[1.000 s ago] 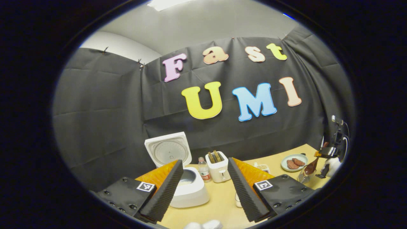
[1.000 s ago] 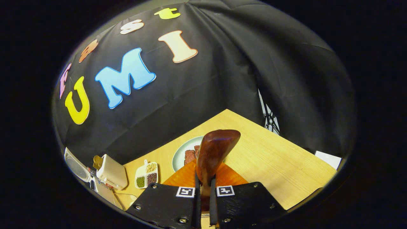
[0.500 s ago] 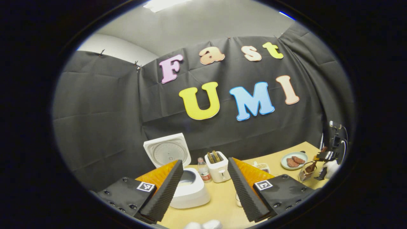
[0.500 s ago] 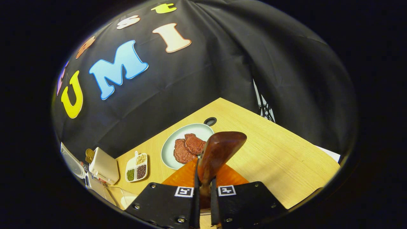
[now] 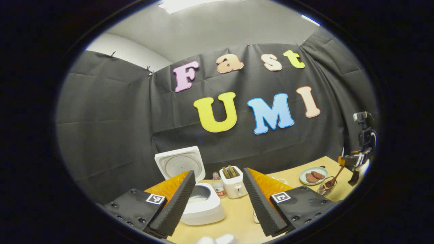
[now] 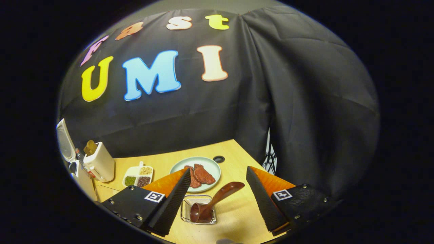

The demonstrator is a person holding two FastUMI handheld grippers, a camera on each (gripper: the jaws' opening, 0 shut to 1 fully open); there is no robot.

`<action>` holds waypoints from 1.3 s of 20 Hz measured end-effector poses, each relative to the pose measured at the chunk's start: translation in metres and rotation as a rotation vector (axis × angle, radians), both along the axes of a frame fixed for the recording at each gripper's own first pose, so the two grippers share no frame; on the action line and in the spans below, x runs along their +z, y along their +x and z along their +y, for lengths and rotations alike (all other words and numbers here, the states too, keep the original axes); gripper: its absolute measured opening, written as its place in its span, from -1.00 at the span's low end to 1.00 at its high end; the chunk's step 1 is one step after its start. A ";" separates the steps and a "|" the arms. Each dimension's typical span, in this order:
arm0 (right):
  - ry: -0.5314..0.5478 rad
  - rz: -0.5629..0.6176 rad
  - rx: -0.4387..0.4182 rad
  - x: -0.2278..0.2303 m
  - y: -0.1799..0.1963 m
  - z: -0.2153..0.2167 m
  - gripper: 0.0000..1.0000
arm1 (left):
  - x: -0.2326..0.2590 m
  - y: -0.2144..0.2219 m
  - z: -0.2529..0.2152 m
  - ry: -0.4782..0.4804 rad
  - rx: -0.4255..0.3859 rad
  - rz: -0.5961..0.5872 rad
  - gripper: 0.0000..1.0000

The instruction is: Close the left gripper, press the button to open the rice cooker; take a wooden spoon from the chopstick holder with the right hand, scoop a spoonful of rice and pour it into the rice cooker, then put the wooden spoon back into the chopstick holder.

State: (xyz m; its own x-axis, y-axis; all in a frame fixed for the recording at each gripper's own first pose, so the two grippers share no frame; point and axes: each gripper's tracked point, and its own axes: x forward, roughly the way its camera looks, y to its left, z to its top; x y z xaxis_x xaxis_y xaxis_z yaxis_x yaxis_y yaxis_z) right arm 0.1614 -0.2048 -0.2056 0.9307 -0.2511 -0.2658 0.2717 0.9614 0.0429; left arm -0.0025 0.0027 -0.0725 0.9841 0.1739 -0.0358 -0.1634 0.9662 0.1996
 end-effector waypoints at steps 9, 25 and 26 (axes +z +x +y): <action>-0.089 -0.217 0.250 0.148 -0.093 0.139 0.99 | 0.040 0.035 0.053 -0.053 0.013 -0.069 0.96; -0.076 -0.087 0.346 0.122 -0.146 0.226 0.97 | 0.137 0.179 0.208 -0.167 0.189 -0.142 0.96; -0.081 -0.078 0.346 0.119 -0.143 0.228 0.97 | 0.137 0.197 0.216 -0.158 0.195 -0.142 0.96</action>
